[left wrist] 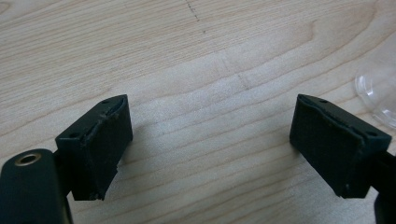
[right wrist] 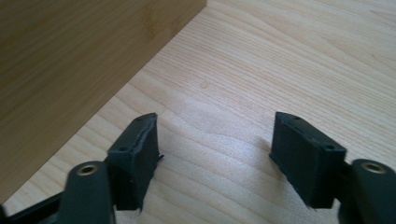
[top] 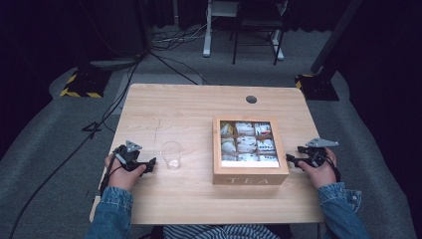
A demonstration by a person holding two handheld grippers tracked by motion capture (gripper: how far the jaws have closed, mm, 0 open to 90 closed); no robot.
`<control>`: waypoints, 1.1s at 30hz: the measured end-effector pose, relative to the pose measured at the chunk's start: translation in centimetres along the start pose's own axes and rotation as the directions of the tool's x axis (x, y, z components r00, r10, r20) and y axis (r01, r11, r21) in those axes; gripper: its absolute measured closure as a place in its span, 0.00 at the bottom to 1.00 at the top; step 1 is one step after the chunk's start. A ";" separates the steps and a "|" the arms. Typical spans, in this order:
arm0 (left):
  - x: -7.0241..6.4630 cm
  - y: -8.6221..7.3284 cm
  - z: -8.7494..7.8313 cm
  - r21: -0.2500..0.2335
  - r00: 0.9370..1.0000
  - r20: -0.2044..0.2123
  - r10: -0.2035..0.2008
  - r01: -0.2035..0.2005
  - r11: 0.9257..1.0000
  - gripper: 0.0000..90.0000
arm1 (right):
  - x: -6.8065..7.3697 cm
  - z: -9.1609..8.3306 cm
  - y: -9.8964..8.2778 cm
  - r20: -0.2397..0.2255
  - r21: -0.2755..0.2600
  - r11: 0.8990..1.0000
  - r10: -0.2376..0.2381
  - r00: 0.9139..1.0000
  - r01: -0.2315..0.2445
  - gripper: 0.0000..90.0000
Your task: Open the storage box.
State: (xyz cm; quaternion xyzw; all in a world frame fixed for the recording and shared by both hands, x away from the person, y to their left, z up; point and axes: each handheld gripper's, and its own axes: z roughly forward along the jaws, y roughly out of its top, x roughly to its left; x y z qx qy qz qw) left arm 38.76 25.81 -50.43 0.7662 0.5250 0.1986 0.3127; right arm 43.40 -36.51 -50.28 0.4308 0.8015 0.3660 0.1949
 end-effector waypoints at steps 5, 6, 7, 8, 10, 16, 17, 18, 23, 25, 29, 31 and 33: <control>0.0 0.0 0.0 -0.001 1.000 0.000 -0.001 0.001 1.000 0.15 | 0.1 -0.2 -0.1 0.011 -0.001 1.000 0.011 1.000 -0.011 0.38; 0.0 0.0 0.0 -0.001 1.000 0.000 -0.003 0.003 1.000 0.15 | 0.1 -0.2 -0.2 0.012 -0.002 1.000 0.011 1.000 -0.011 0.38; 0.0 0.0 0.1 -0.001 1.000 0.000 -0.002 0.002 1.000 0.15 | 0.1 -0.2 -0.2 0.016 -0.001 1.000 0.011 1.000 -0.011 0.38; 0.0 0.0 0.1 -0.002 1.000 0.000 -0.001 0.001 1.000 0.15 | 0.1 -0.2 -0.2 0.017 -0.001 1.000 0.010 1.000 -0.010 0.37; 0.0 0.0 0.1 -0.003 1.000 -0.001 0.000 0.000 1.000 0.15 | 0.1 -0.2 -0.2 0.020 0.000 1.000 0.012 1.000 -0.012 0.37; 0.0 0.0 0.1 -0.003 1.000 0.001 0.000 0.000 1.000 0.15 | 0.1 -0.7 -0.4 0.015 0.004 0.998 0.060 0.998 -0.060 0.37; 0.0 0.1 0.1 -0.003 1.000 0.002 0.001 -0.001 1.000 0.15 | 0.1 -1.2 -0.3 0.010 0.017 0.999 0.047 0.999 -0.047 0.37; 0.1 0.1 0.1 -0.003 1.000 0.004 0.004 -0.004 1.000 0.15 | 0.1 -1.4 -0.2 0.009 0.015 0.999 0.045 0.999 -0.045 0.37; 0.1 0.1 0.1 -0.004 1.000 0.007 0.003 -0.003 1.000 0.16 | 0.5 -2.2 0.4 -0.002 0.012 0.999 0.038 0.999 -0.038 0.38; 0.1 0.1 0.1 -0.004 1.000 0.006 0.004 -0.004 1.000 0.15 | 0.7 -2.6 0.6 -0.008 0.009 0.999 0.037 0.999 -0.037 0.38; 0.1 0.1 0.1 -0.001 1.000 0.007 0.000 0.000 1.000 0.15 | 1.2 -3.3 0.9 -0.031 0.002 0.999 0.032 0.999 -0.032 0.38; 0.1 0.1 0.1 -0.001 1.000 0.007 0.001 -0.001 1.000 0.15 | 1.6 -3.8 0.7 -0.051 -0.002 0.999 0.038 0.998 -0.038 0.38; 0.1 0.1 0.1 -0.001 1.000 0.007 0.001 -0.001 1.000 0.15 | 1.9 -4.3 0.5 -0.061 -0.003 1.000 0.031 0.998 -0.031 0.38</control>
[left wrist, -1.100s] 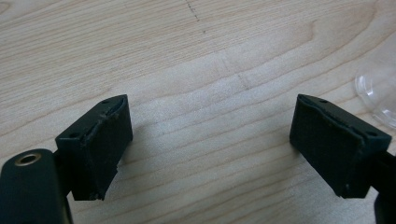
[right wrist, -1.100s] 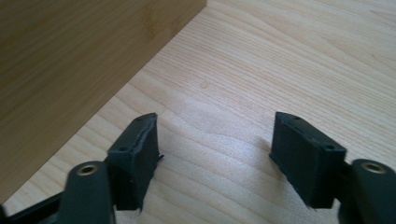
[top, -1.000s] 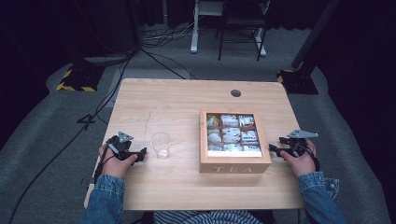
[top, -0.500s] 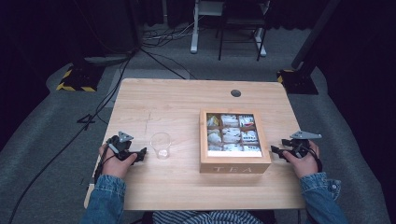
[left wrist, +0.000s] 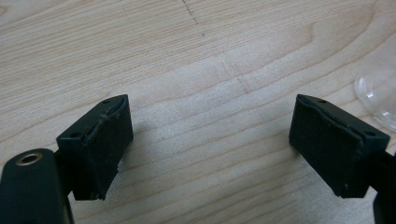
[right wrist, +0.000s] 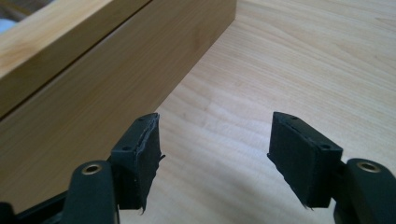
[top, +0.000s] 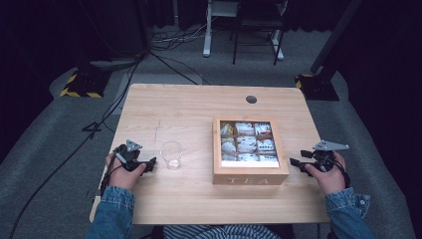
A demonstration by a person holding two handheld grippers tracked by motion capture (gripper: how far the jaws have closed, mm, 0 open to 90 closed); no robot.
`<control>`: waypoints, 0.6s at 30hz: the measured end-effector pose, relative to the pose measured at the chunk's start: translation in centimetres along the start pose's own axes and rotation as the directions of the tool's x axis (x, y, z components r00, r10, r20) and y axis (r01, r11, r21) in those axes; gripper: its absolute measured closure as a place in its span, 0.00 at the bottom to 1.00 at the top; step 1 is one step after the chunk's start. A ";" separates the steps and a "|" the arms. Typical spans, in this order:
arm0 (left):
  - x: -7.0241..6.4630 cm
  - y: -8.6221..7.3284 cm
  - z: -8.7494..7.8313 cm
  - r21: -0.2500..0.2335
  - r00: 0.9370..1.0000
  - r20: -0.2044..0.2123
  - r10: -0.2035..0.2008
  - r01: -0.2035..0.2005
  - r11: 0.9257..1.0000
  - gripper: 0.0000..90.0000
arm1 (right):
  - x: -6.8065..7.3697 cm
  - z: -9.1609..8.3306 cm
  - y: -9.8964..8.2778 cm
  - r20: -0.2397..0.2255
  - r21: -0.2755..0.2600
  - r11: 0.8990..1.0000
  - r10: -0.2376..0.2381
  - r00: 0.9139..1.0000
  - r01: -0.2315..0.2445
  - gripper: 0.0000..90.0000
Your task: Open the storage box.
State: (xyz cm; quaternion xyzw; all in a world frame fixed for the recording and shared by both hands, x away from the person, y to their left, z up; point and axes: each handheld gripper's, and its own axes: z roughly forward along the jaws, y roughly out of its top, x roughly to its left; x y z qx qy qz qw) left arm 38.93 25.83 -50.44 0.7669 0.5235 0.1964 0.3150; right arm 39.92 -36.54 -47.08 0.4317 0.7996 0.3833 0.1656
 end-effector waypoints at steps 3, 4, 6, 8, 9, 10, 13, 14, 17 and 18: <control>0.0 0.0 0.0 0.000 1.000 0.000 0.000 0.000 1.000 0.15 | 0.6 -0.8 -0.1 -0.010 -0.012 1.000 -0.004 1.000 0.004 0.38; 0.0 0.0 0.0 0.000 1.000 0.000 0.000 0.000 1.000 0.15 | 0.7 -1.1 -0.2 -0.014 -0.018 1.000 -0.008 1.000 0.008 0.38; 0.0 0.0 0.0 0.001 1.000 -0.001 0.000 0.000 1.000 0.15 | 1.1 -1.5 -0.2 -0.023 -0.028 1.000 -0.010 1.000 0.010 0.38; 0.0 0.0 0.0 0.000 1.000 0.000 0.000 0.000 1.000 0.15 | 1.5 -1.7 -0.3 -0.040 -0.036 0.999 -0.005 0.999 0.004 0.38; 0.0 0.0 0.0 0.000 1.000 0.000 0.000 0.000 1.000 0.15 | 1.5 -1.7 -0.3 -0.040 -0.036 0.999 -0.005 0.999 0.004 0.38; 0.0 0.0 0.0 0.001 1.000 0.000 0.000 0.000 1.000 0.15 | 1.9 -1.9 -0.3 -0.052 -0.042 0.999 -0.019 0.998 0.016 0.38; 0.0 0.0 0.0 0.000 1.000 0.000 0.000 0.000 1.000 0.15 | 2.2 -2.1 -0.3 -0.060 -0.047 0.999 -0.029 0.998 0.026 0.38; 0.0 0.0 0.0 -0.001 1.000 0.001 0.000 0.000 1.000 0.15 | 2.6 -2.4 -0.3 -0.068 -0.053 0.998 -0.028 0.997 0.024 0.38; 0.0 0.0 0.0 -0.001 1.000 0.001 0.000 0.000 1.000 0.15 | 3.0 -2.7 -0.1 -0.087 -0.059 0.998 -0.032 0.996 0.027 0.38; 0.0 0.0 0.0 -0.001 1.000 0.001 0.000 0.000 1.000 0.15 | 3.2 -2.8 0.0 -0.091 -0.059 0.998 -0.040 0.995 0.034 0.38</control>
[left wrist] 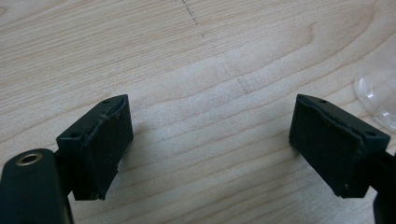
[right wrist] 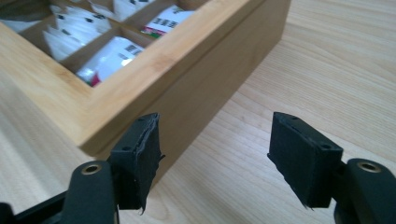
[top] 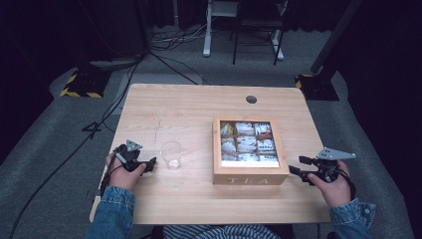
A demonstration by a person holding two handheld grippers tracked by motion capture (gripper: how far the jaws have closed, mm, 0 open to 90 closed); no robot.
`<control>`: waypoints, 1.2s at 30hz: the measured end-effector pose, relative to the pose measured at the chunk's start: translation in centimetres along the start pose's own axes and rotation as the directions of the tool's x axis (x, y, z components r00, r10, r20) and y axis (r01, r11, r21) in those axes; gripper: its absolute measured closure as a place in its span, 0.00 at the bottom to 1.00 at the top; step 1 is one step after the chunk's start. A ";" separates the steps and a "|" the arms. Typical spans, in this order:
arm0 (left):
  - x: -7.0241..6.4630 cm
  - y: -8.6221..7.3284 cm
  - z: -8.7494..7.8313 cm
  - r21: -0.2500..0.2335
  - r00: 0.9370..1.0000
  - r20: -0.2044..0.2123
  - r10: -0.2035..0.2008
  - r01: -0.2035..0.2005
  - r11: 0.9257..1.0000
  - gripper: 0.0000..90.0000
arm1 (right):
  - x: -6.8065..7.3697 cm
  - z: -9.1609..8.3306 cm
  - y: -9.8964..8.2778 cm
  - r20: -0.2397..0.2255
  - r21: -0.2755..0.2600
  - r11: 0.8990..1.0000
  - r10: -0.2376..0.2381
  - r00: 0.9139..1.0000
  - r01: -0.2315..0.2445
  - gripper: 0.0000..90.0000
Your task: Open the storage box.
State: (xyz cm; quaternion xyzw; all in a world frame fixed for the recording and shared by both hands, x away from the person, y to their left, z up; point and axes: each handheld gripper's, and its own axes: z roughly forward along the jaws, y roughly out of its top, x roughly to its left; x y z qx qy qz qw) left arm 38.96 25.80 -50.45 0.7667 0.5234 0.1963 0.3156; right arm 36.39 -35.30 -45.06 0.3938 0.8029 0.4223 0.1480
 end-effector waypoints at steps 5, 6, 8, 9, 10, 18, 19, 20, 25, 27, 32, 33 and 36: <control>0.0 0.0 0.0 0.000 1.000 0.000 0.001 -0.001 1.000 0.15 | 0.5 -0.3 0.2 -0.015 0.049 0.999 -0.006 1.000 0.006 0.38; 0.0 0.0 0.0 0.000 1.000 0.000 0.001 -0.001 1.000 0.15 | 0.6 -0.3 0.1 -0.015 0.057 0.998 -0.009 1.000 0.010 0.39; 0.0 0.0 0.0 0.000 1.000 0.000 0.001 -0.001 1.000 0.15 | 0.9 -0.4 0.1 -0.022 0.063 0.998 -0.007 1.000 0.008 0.40; 0.0 0.0 0.0 0.000 1.000 0.000 0.001 -0.001 1.000 0.15 | 1.0 -0.5 0.1 -0.028 0.067 0.998 -0.014 1.000 0.015 0.40; 0.0 0.0 0.0 0.001 1.000 0.000 0.001 -0.001 1.000 0.15 | 1.0 -0.5 0.1 -0.028 0.067 0.998 -0.014 1.000 0.015 0.40; 0.0 0.0 0.0 0.000 1.000 0.000 0.001 -0.001 1.000 0.15 | 2.3 -1.0 0.0 -0.076 0.137 0.988 -0.064 0.995 0.074 0.46; 0.0 0.0 0.0 0.000 1.000 0.000 0.001 -0.001 1.000 0.15 | 2.4 -1.0 0.0 -0.086 0.145 0.986 -0.067 0.994 0.079 0.46; 0.0 0.0 0.0 0.000 1.000 0.000 0.001 -0.001 1.000 0.15 | 2.6 -1.0 0.0 -0.096 0.153 0.985 -0.070 0.993 0.084 0.47; 0.0 0.0 0.0 0.000 1.000 0.001 0.001 -0.001 1.000 0.15 | 3.2 -0.8 0.0 -0.128 0.166 0.980 -0.085 0.988 0.106 0.50; 0.0 0.0 0.0 0.000 1.000 0.000 0.001 -0.001 1.000 0.15 | 3.5 -0.6 0.2 -0.142 0.150 0.982 -0.090 0.986 0.111 0.54; 0.0 0.0 0.0 0.001 1.000 0.000 0.001 -0.001 1.000 0.15 | 3.7 -0.6 0.3 -0.155 0.123 0.986 -0.095 0.983 0.114 0.63; 0.0 0.0 0.0 0.001 1.000 0.000 0.001 -0.001 1.000 0.15 | 3.7 -0.6 0.3 -0.160 0.111 0.987 -0.099 0.982 0.117 0.70; 0.0 0.0 0.0 0.000 1.000 0.000 0.001 -0.001 1.000 0.15 | 3.7 -0.6 0.3 -0.153 0.100 0.988 -0.100 0.983 0.116 0.74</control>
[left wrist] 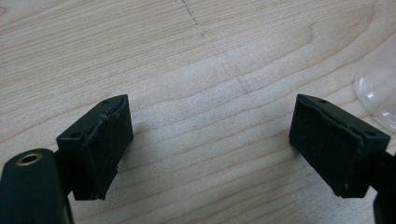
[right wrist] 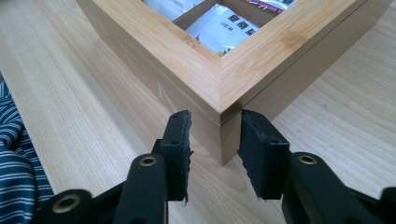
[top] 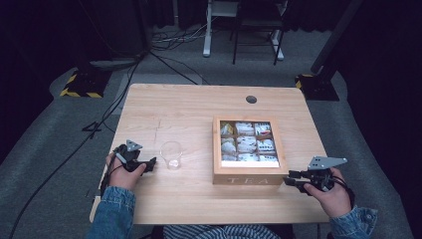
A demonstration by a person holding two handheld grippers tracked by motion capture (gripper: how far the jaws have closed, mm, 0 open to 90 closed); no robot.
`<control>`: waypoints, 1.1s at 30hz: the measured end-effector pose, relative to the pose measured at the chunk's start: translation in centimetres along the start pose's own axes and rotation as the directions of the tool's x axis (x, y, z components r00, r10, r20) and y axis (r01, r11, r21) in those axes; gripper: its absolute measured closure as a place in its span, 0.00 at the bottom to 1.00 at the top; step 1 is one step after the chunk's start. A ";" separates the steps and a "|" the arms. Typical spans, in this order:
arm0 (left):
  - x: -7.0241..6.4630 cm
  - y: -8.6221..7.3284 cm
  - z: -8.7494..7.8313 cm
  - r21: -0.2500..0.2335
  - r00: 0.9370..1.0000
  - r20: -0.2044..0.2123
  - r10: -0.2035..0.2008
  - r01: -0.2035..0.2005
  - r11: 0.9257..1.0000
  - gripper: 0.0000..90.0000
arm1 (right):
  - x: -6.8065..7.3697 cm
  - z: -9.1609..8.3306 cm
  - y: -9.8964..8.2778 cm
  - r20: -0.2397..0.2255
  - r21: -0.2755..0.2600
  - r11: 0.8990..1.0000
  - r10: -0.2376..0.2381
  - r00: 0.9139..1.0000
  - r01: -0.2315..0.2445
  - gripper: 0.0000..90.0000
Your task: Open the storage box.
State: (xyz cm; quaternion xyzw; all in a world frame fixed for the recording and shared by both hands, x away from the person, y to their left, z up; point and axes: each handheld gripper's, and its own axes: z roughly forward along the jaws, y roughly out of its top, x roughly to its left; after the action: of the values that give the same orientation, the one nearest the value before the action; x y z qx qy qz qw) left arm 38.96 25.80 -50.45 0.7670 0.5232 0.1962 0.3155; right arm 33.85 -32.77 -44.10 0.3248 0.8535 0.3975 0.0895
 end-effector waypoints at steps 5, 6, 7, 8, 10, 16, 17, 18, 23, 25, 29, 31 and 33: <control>0.0 0.0 0.0 0.000 1.000 0.000 0.001 -0.001 1.000 0.15 | 0.0 -0.1 0.0 0.008 -0.013 1.000 -0.002 1.000 0.002 0.77; 0.0 0.0 0.0 0.000 1.000 0.000 0.000 0.000 1.000 0.15 | 0.0 -0.1 0.0 0.008 -0.013 1.000 -0.003 1.000 0.003 0.77; 0.0 0.0 0.0 -0.001 1.000 0.000 -0.001 0.001 1.000 0.15 | 0.0 -0.1 0.0 0.008 -0.016 1.000 -0.003 1.000 0.003 0.77; 0.0 0.0 0.0 -0.001 1.000 0.000 -0.001 0.001 1.000 0.15 | 0.0 -0.1 0.0 0.008 -0.015 1.000 -0.003 1.000 0.003 0.77; 0.0 0.0 0.0 0.000 1.000 -0.002 0.001 -0.001 1.000 0.15 | 0.1 -0.1 0.0 0.018 -0.010 1.000 -0.010 1.000 0.010 0.77; 0.0 0.0 0.0 0.000 1.000 -0.003 0.003 -0.003 1.000 0.15 | 0.2 -0.1 0.1 0.031 -0.004 1.000 -0.021 0.999 0.021 0.78; 0.0 0.0 0.0 0.001 1.000 -0.003 0.003 -0.003 1.000 0.15 | 0.3 -0.1 0.1 0.032 -0.005 1.000 -0.022 0.999 0.023 0.78; 0.0 0.0 0.0 0.001 1.000 -0.003 0.003 -0.003 1.000 0.15 | 0.3 -0.1 0.2 0.032 -0.010 1.000 -0.027 0.999 0.027 0.78; 0.0 0.0 0.0 0.001 1.000 -0.002 0.002 -0.002 1.000 0.15 | 0.4 -0.4 0.4 0.038 -0.028 0.999 -0.038 0.999 0.039 0.77; 0.0 0.0 0.0 0.001 1.000 -0.003 0.002 -0.002 1.000 0.15 | 0.4 -0.4 0.5 0.042 -0.032 0.999 -0.041 0.998 0.043 0.77; 0.0 0.0 0.0 0.001 1.000 -0.002 0.000 0.000 1.000 0.15 | 0.5 -0.6 0.8 0.052 -0.041 0.998 -0.042 0.998 0.044 0.76; 0.0 0.0 0.0 0.001 1.000 -0.002 0.002 -0.002 1.000 0.15 | 0.5 -0.7 1.0 0.058 -0.053 0.998 -0.042 0.997 0.045 0.75; 0.0 0.0 0.0 0.001 1.000 -0.002 0.002 -0.002 1.000 0.15 | 0.6 -0.9 1.1 0.064 -0.066 0.997 -0.043 0.997 0.047 0.74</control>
State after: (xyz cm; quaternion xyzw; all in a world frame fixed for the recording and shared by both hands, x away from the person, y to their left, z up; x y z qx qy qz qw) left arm 39.00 25.78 -50.44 0.7674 0.5228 0.1973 0.3145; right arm 33.57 -32.44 -42.62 0.3147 0.8435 0.4135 0.1359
